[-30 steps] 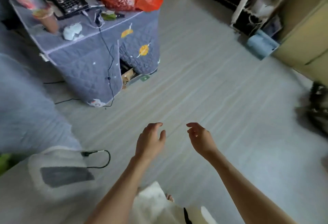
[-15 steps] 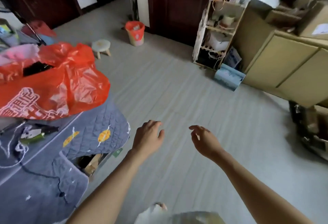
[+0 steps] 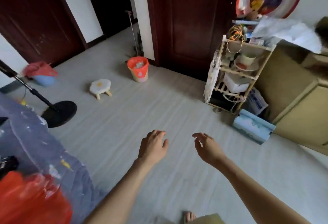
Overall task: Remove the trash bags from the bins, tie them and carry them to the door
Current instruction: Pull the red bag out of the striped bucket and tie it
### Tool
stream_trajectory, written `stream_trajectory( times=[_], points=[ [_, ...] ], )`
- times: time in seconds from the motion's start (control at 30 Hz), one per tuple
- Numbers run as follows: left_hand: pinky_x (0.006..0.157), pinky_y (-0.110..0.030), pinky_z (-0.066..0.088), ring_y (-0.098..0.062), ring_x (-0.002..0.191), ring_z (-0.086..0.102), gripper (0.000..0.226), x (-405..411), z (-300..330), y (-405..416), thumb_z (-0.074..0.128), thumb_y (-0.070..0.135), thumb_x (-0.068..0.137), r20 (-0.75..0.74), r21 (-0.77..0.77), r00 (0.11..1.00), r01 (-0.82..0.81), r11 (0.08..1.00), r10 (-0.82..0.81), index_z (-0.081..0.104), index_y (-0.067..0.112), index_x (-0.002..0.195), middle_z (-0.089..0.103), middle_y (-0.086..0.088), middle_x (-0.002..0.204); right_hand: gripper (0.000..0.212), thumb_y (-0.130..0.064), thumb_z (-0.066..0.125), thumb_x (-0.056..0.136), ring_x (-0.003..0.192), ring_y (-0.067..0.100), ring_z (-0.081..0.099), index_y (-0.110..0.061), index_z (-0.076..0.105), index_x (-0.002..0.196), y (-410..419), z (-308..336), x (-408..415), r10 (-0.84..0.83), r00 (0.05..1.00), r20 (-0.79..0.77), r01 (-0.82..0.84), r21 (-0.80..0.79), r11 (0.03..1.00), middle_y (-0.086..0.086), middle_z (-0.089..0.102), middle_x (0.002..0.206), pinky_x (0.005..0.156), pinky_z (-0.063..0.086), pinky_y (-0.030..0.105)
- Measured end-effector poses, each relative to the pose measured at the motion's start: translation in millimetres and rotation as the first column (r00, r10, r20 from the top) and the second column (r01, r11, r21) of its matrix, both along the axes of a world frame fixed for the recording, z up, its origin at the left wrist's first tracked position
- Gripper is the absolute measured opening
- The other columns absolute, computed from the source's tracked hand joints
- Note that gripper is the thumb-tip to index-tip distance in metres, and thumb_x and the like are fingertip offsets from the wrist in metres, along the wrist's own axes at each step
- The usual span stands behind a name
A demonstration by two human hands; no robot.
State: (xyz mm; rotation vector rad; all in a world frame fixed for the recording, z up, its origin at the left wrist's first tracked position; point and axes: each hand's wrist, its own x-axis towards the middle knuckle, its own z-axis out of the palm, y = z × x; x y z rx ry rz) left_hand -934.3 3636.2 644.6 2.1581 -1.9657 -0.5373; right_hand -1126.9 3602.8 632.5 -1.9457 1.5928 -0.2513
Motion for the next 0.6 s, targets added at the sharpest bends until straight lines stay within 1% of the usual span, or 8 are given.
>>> stream_trajectory(
  times=[0.13,0.17,0.2,0.27,0.3,0.4,0.5,0.6],
  points=[
    [0.096,-0.033,0.04,-0.023,0.121,0.048,0.035,51,15,-92,0.043,0.029,0.094,-0.034,-0.039,0.992,-0.126,0.991,0.125,0.05,0.016,0.126,0.052,-0.002,0.13,0.033,-0.016,0.039,0.093,0.113,0.025,0.055,-0.016,0.054,0.122,-116,10,55,0.062,0.998,0.03,-0.062,0.028,0.998,0.008,0.058,0.124,0.095,0.041,0.029],
    [0.096,-0.033,0.04,-0.023,0.12,0.048,0.035,67,13,-113,0.044,0.028,0.093,-0.036,-0.048,0.987,-0.158,0.986,0.156,0.05,0.016,0.125,0.053,-0.003,0.129,0.033,-0.015,0.039,0.093,0.112,0.025,0.056,-0.016,0.054,0.122,-142,9,71,0.079,0.996,0.036,-0.08,0.021,0.997,0.008,0.058,0.123,0.094,0.041,0.028],
    [0.096,-0.034,0.041,-0.024,0.119,0.049,0.035,93,7,-149,0.045,0.027,0.093,-0.041,-0.071,0.982,-0.188,0.98,0.185,0.051,0.015,0.124,0.054,-0.004,0.128,0.032,-0.015,0.04,0.093,0.111,0.025,0.057,-0.016,0.055,0.122,-184,3,98,0.1,0.994,0.044,-0.1,0.01,0.995,0.009,0.058,0.123,0.094,0.042,0.028],
    [0.095,-0.035,0.042,-0.025,0.117,0.051,0.034,128,3,-197,0.047,0.026,0.092,-0.038,-0.088,0.976,-0.215,0.973,0.213,0.053,0.014,0.123,0.056,-0.006,0.126,0.032,-0.015,0.04,0.093,0.11,0.026,0.058,-0.016,0.055,0.121,-233,0,130,0.124,0.991,0.049,-0.124,0.002,0.992,0.009,0.059,0.122,0.094,0.042,0.028],
    [0.095,-0.035,0.042,-0.026,0.117,0.051,0.034,157,0,-238,0.048,0.026,0.091,-0.042,-0.093,0.974,-0.225,0.97,0.222,0.053,0.014,0.122,0.056,-0.007,0.126,0.032,-0.016,0.04,0.093,0.11,0.026,0.058,-0.016,0.055,0.121,-274,-6,157,0.121,0.991,0.059,-0.121,-0.004,0.993,0.009,0.059,0.123,0.094,0.042,0.028],
    [0.095,-0.034,0.041,-0.025,0.118,0.051,0.035,216,-2,-324,0.048,0.026,0.091,-0.058,-0.109,0.968,-0.248,0.963,0.243,0.053,0.014,0.124,0.055,-0.006,0.126,0.032,-0.017,0.039,0.094,0.109,0.027,0.058,-0.016,0.055,0.121,-359,-8,211,0.092,0.994,0.057,-0.093,0.005,0.996,0.009,0.058,0.123,0.093,0.043,0.03],
    [0.095,-0.036,0.043,-0.026,0.117,0.052,0.034,286,5,-426,0.049,0.025,0.09,-0.08,-0.123,0.97,-0.238,0.963,0.229,0.054,0.013,0.122,0.057,-0.008,0.123,0.032,-0.016,0.038,0.094,0.106,0.026,0.06,-0.016,0.055,0.121,-461,-2,278,0.049,0.998,0.049,-0.05,0.019,0.999,0.01,0.06,0.121,0.092,0.043,0.029],
    [0.096,-0.037,0.043,-0.027,0.117,0.052,0.033,335,16,-494,0.05,0.024,0.09,-0.112,-0.119,0.962,-0.263,0.957,0.251,0.055,0.012,0.12,0.058,-0.008,0.122,0.032,-0.015,0.038,0.094,0.105,0.026,0.06,-0.016,0.055,0.121,-527,6,323,0.027,0.998,0.063,-0.03,0.037,0.999,0.011,0.061,0.12,0.09,0.044,0.029]
  ],
)
